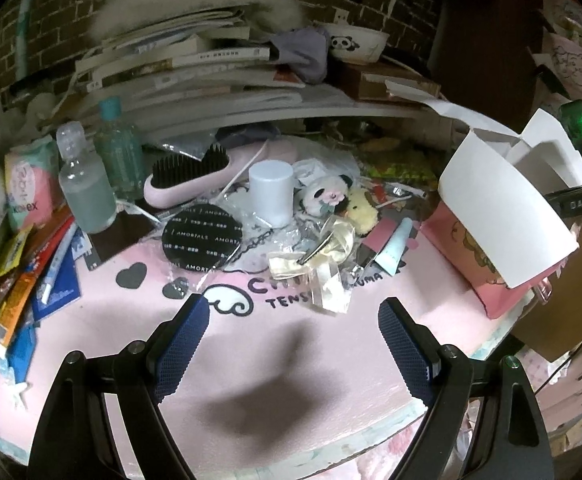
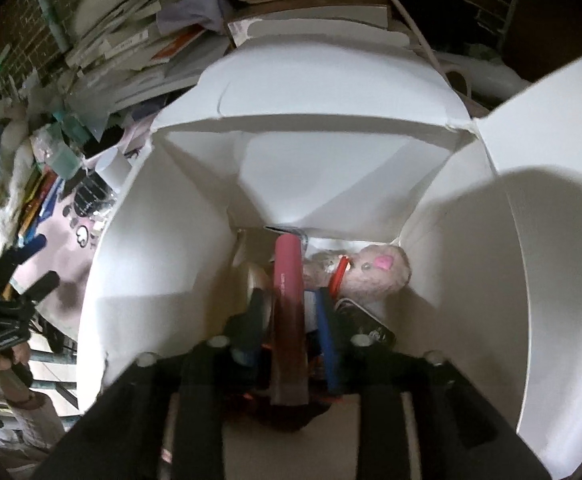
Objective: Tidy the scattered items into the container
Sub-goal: 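Grasp the clear plastic packet with ribbon with the left gripper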
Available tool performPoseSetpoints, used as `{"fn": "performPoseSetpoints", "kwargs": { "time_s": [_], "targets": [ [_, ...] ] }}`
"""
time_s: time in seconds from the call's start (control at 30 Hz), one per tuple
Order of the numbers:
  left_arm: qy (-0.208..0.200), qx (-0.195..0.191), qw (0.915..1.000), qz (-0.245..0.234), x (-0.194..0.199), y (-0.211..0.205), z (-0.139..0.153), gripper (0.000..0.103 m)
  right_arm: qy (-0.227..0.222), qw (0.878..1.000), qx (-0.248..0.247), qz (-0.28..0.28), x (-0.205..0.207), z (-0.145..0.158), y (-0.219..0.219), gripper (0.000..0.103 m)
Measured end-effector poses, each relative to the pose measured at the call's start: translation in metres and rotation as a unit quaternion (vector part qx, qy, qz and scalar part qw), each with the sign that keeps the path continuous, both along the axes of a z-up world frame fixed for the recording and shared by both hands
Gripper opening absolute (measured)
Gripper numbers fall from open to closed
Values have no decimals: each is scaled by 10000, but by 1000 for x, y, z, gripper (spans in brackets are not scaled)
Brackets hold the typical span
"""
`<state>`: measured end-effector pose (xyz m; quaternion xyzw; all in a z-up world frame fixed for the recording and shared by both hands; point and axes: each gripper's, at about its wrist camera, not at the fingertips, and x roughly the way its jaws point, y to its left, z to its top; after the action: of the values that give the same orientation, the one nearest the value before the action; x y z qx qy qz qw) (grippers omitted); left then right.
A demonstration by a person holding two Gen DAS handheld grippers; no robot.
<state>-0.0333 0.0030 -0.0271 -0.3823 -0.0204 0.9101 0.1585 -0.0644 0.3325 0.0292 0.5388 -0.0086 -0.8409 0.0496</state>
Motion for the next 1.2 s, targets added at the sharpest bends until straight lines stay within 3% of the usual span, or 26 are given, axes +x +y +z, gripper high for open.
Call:
{"fn": "performPoseSetpoints", "kwargs": {
  "time_s": [0.3,0.37,0.5,0.57,0.83,1.03,1.2],
  "targets": [
    [-136,13,9999,-18,-8,1,-14,85,168,9997,-185,-17,5,5,-1,37],
    [-158,47,9998,-59,-9,2,-16,85,300,9993,-198,-39,8,9,-3,41],
    [-96,40,9999,-111,-11,6,-18,85,888,9960,-49,-39,21,27,-10,49],
    [-101,39,9998,-151,-14,9,-19,85,1230,9924,-57,-16,29,37,-14,59],
    [-186,96,9991,-375,-31,20,-23,85,2362,9684,-568,571,68,62,-62,76],
    [-269,-30,9981,-557,-47,28,-25,85,2474,9507,-1192,1440,92,61,-96,82],
    [-373,-116,9962,-778,-59,31,-28,84,2357,9470,-1303,1749,102,44,-113,82]
  ]
}}
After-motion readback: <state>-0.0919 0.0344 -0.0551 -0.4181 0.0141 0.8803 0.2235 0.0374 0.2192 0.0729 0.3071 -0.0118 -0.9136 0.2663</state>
